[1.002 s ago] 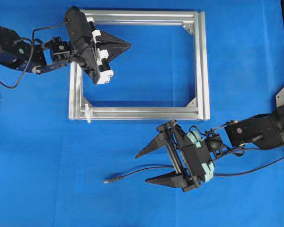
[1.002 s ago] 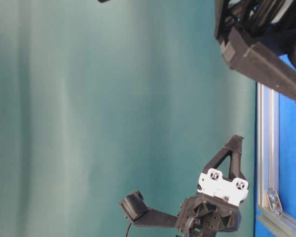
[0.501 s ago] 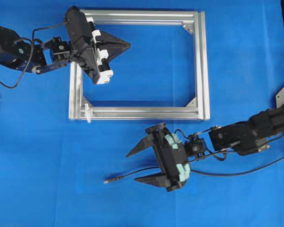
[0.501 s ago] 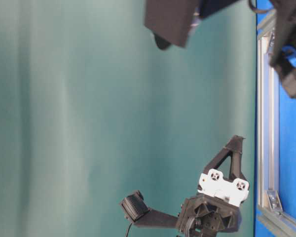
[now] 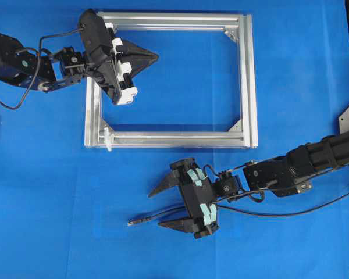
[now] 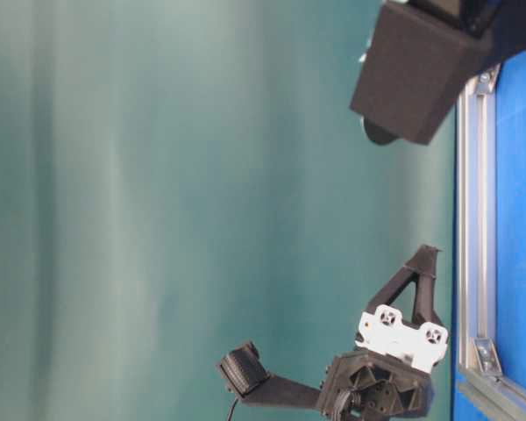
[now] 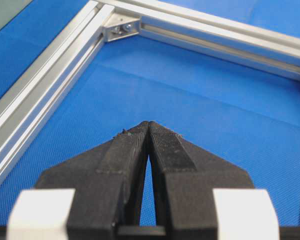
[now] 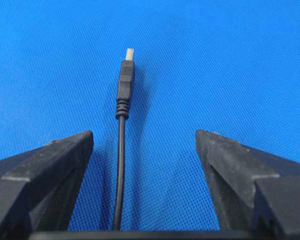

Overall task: Insert the wire through the string loop located on the left side.
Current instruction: 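Close the right gripper on the cable just behind the USB plug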

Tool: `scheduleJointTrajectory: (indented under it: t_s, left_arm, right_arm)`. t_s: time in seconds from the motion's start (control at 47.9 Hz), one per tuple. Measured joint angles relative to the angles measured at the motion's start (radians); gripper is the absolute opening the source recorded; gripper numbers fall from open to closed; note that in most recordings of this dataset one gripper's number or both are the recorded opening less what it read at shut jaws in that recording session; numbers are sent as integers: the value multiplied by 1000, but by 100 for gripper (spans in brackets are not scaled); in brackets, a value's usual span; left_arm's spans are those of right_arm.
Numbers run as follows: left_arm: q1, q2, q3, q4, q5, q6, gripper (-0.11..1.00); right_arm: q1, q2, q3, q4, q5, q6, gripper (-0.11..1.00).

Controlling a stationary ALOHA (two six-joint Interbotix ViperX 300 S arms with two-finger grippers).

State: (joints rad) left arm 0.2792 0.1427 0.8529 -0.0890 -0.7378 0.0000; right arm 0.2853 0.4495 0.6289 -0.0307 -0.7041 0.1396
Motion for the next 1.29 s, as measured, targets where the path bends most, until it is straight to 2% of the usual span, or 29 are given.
scheduleJointTrajectory:
  t_s: [0.084,0.146,0.292,0.397,0.939,1.086,1.294]
  left_arm:
    - [0,0,2,0,2,0,0]
    - [0,0,2,-2,2,-2,0]
    - [0,0,2,-2,2,-2,0]
    - [0,0,2,-2,2,-3,0]
    - [0,0,3,0,3,-9,0]
    - [0,0,2,0,3,-9,0]
    - [0,0,3,0,2,-9,0]
  right_arm:
    - [2,2,0,0,0,0,76]
    - [5,2,0,-5,-2,-2,63]
    - [12,2,-2,-25,-2,-6,19]
    - [14,0,-2,-31,-2,-8,2]
    - [14,-6,2,-26,3,0,1]
    - [12,-74,15,-26,41,-5,1]
    - [11,-198,21,-26,156,-11,1]
